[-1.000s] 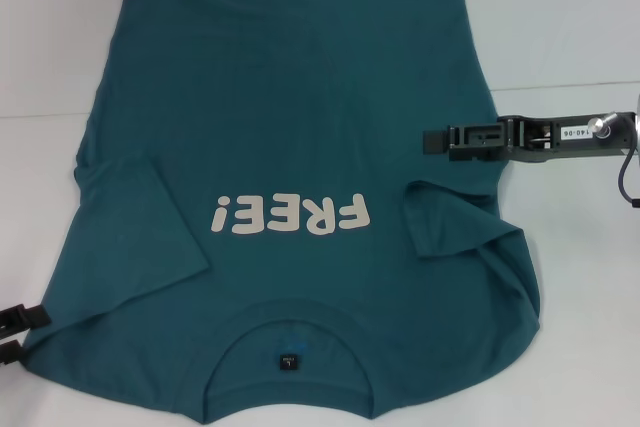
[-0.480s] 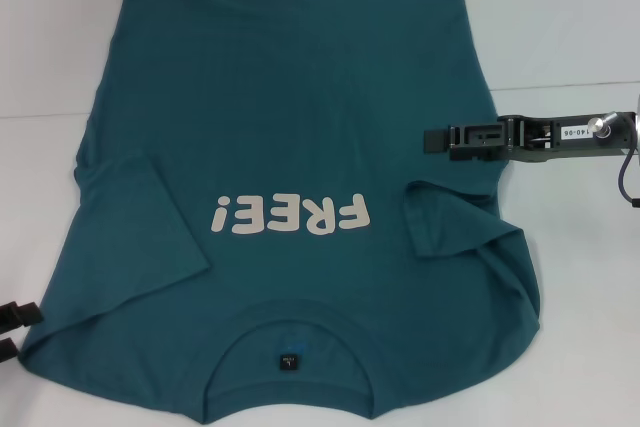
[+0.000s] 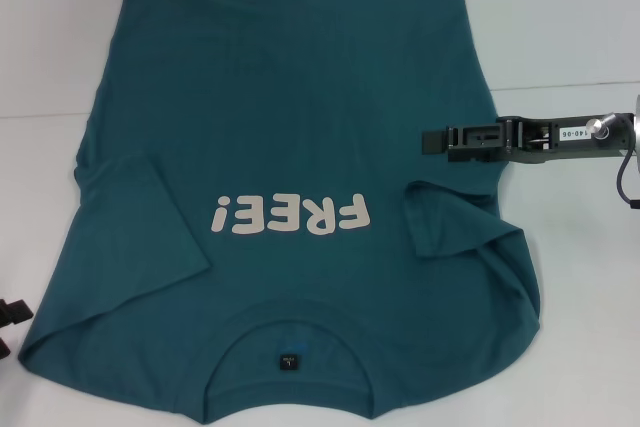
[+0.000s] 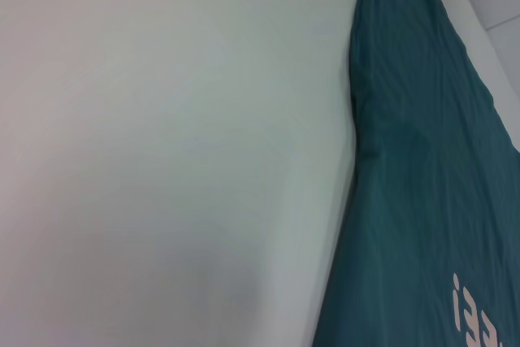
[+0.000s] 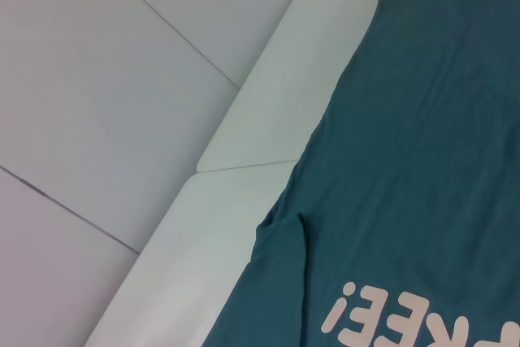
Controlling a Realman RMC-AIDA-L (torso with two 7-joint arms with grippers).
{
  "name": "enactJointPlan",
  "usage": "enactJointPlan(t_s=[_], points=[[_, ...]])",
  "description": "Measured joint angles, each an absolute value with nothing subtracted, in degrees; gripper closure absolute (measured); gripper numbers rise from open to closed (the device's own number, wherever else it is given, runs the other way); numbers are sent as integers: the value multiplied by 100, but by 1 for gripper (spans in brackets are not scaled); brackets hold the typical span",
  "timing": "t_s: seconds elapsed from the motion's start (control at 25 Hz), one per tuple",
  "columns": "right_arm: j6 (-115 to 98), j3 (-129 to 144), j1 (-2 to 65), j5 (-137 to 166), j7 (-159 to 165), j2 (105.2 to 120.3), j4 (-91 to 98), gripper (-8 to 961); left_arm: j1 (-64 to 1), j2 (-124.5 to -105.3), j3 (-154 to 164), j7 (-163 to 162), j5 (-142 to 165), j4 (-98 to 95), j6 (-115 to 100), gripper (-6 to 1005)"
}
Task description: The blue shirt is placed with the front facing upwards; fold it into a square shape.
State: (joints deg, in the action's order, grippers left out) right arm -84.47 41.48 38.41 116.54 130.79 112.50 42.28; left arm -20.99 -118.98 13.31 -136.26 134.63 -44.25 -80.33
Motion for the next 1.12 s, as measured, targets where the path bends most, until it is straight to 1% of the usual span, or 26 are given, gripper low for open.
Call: enactJointPlan(t_s=[1.12], points=[[-8446, 4148, 3809, 11654, 13078, 11250, 4228, 182, -2147, -11965, 1755, -13641, 13484, -4351, -8394, 277]])
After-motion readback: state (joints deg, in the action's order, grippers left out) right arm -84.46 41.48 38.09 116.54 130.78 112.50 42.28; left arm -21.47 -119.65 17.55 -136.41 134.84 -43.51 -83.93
